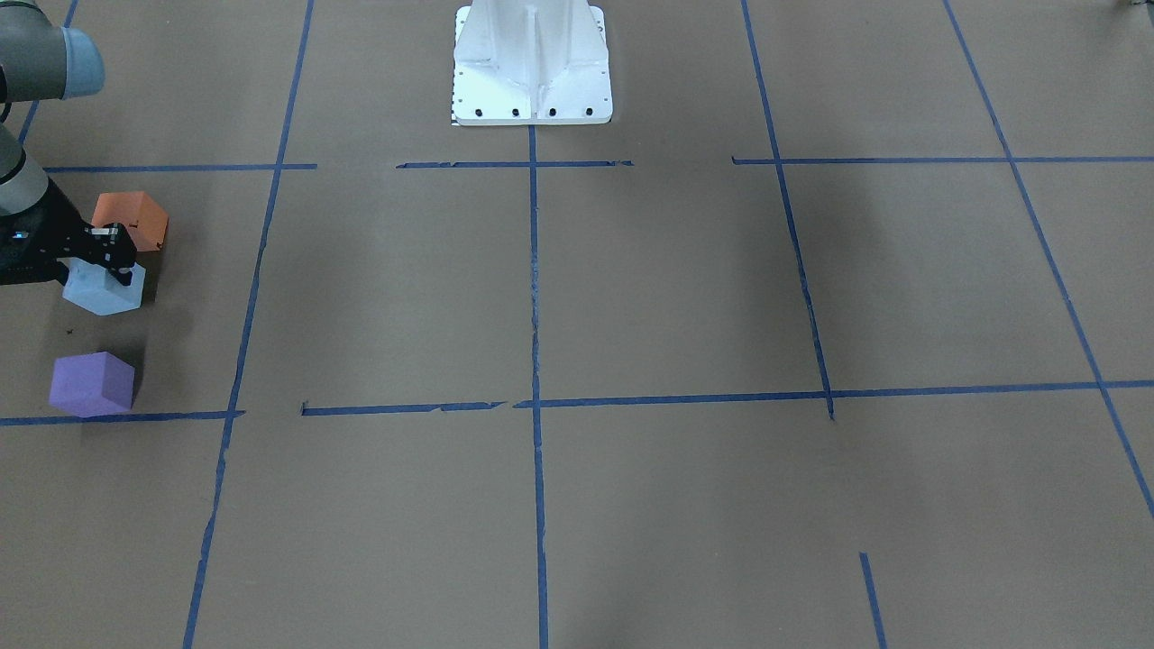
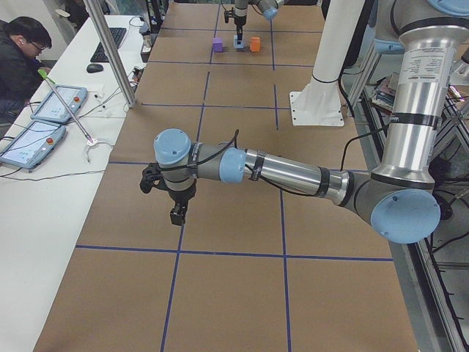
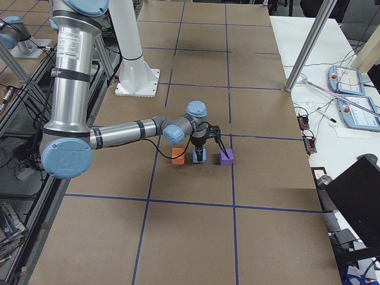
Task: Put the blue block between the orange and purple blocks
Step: 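Lower the light blue cube between the purple and orange cubes and release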
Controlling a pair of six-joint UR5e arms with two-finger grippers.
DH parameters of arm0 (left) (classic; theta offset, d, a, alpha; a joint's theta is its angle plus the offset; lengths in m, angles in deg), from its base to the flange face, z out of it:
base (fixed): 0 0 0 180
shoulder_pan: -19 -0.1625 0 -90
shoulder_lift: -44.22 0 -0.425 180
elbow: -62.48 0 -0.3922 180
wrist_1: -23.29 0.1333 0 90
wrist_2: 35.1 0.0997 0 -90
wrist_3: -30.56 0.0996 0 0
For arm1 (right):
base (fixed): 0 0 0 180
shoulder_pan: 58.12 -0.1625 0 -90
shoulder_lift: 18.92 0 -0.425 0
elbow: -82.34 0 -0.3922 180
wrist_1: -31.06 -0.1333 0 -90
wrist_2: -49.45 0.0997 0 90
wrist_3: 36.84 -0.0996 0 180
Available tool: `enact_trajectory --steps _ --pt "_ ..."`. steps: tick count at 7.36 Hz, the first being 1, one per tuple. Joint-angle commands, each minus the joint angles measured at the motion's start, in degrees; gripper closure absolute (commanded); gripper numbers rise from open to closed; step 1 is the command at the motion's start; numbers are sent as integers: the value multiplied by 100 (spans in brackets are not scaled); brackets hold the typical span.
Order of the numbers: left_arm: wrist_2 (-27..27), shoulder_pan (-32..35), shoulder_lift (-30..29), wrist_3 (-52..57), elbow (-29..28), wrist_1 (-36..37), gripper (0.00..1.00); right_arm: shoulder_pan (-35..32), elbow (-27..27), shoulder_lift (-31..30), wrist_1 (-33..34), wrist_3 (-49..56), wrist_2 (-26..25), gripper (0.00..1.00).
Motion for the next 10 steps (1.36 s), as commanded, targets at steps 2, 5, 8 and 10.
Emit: enact_trajectory --steps 2,5,8,10 --pt "0 0 0 4 -9 0 0 -1154 5 -9 126 1019 973 0" --pt "96 9 0 528 -123 -150 0 -2832 49 8 1817 3768 1528 0" --pt "299 246 183 998 -107 200 0 -3856 66 147 3348 5490 1600 0" --pt "272 264 975 945 -62 -78 0 -3849 14 70 3344 5229 1600 0"
